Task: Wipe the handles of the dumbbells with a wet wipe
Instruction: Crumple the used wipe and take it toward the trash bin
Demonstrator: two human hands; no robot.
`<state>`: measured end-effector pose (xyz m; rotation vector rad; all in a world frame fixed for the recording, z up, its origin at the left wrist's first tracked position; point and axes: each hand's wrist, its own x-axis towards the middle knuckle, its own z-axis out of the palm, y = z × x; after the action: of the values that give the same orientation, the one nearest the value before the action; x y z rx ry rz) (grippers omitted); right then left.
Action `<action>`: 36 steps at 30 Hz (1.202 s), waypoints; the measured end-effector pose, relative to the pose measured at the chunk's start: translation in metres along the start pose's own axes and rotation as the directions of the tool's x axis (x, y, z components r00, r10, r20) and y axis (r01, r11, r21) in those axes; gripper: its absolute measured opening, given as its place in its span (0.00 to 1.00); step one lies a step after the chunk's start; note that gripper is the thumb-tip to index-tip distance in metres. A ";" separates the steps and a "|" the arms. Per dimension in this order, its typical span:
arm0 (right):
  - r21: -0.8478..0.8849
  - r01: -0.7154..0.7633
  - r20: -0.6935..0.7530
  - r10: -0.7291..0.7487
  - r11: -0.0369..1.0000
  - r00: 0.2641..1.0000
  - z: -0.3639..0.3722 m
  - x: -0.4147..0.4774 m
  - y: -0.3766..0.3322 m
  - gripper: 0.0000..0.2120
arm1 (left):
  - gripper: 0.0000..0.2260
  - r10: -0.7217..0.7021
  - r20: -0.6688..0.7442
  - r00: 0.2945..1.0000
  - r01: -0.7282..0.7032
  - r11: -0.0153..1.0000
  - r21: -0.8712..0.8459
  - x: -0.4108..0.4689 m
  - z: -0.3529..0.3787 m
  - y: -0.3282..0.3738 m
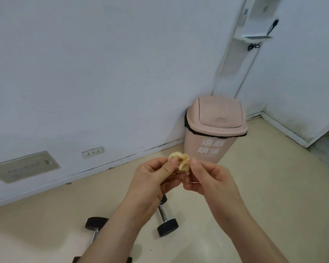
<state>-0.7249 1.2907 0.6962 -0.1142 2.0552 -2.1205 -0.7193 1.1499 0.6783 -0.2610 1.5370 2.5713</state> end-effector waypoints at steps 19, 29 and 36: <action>0.197 -0.333 -0.133 0.361 0.922 0.923 -0.324 0.335 0.063 0.05 | 0.03 -0.192 0.062 0.979 0.146 0.889 0.435 0.417 0.206 -0.128; 0.201 -0.511 -0.353 0.548 0.836 0.758 -0.431 0.570 0.149 0.05 | 0.14 -0.210 -0.083 0.974 0.175 0.468 0.866 0.709 0.179 -0.185; 0.110 -0.631 -0.268 0.634 0.768 0.725 -0.460 0.673 0.226 0.06 | 0.24 -0.386 -0.141 0.912 0.271 0.308 0.912 0.824 0.179 -0.249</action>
<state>-1.4513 1.6120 0.4036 0.8408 1.8333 -1.7655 -1.4866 1.4469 0.3698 -0.2449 2.2837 1.0556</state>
